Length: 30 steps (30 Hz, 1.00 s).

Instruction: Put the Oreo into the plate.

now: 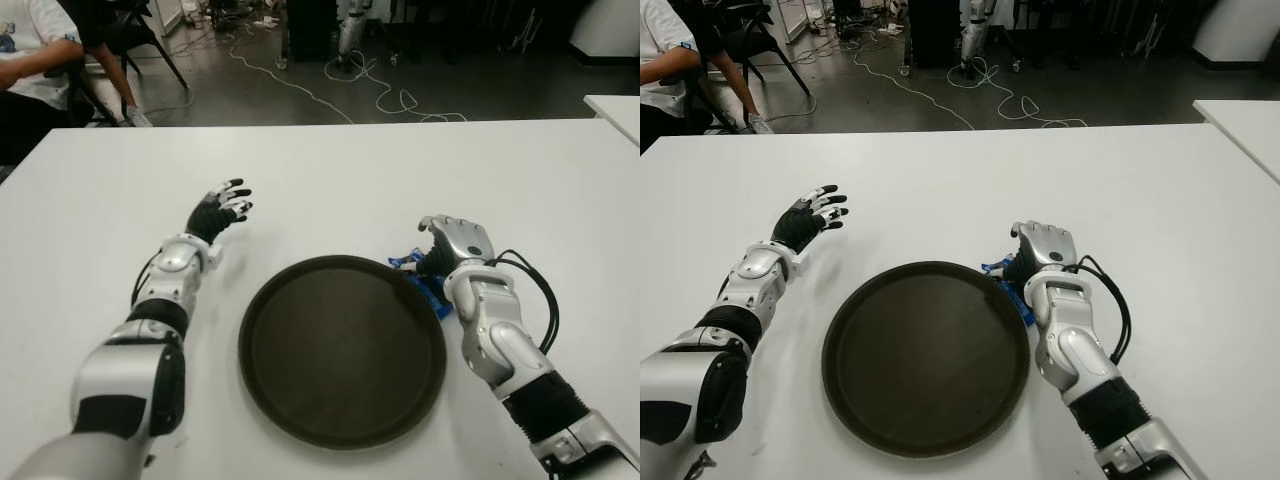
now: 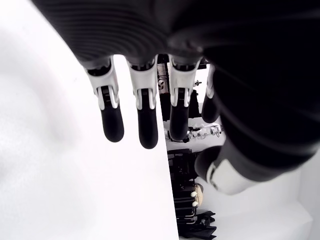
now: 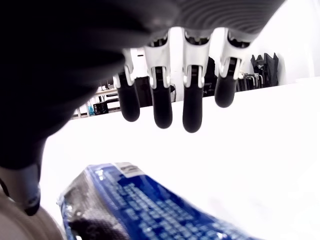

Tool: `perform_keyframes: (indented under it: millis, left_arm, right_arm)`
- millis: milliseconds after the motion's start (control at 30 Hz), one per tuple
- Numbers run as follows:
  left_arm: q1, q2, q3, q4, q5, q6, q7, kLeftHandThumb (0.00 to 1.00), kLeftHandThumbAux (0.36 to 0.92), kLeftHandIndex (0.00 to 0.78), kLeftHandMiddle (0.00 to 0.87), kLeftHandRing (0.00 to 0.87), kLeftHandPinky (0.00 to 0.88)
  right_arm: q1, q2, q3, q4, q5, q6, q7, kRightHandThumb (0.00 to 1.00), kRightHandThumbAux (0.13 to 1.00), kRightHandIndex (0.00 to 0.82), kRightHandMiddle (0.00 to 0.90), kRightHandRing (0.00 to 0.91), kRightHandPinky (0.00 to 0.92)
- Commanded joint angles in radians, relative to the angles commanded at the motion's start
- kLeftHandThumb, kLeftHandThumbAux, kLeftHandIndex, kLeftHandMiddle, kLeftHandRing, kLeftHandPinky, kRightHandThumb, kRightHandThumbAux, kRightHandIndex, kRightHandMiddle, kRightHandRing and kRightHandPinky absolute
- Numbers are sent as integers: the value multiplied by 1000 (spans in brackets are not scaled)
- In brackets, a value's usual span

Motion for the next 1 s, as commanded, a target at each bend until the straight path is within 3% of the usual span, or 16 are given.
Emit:
perform_keyframes:
  millis: [400, 567, 800, 1000]
  left_arm:
    - [2, 1, 1, -1, -1, -7, -6, 32, 740, 131, 197, 203, 223]
    - [2, 1, 1, -2, -2, -5, -5, 38, 734, 131, 195, 203, 226]
    - [1, 0, 2, -2, -2, 4, 3, 59, 733, 142, 203, 206, 226]
    - [0, 1, 2, -2, -2, 5, 1, 56, 728, 139, 196, 203, 226]
  right_arm:
    - [0, 3, -5, 8, 7, 0, -4, 0, 583, 295, 300, 306, 280]
    - [-4, 3, -4, 11, 5, 7, 2, 0, 570, 275, 275, 268, 236]
    - [-8, 3, -12, 30, 17, -4, -8, 0, 585, 307, 309, 305, 262]
    - [-16, 3, -11, 42, 13, 2, -5, 0, 585, 289, 297, 291, 258]
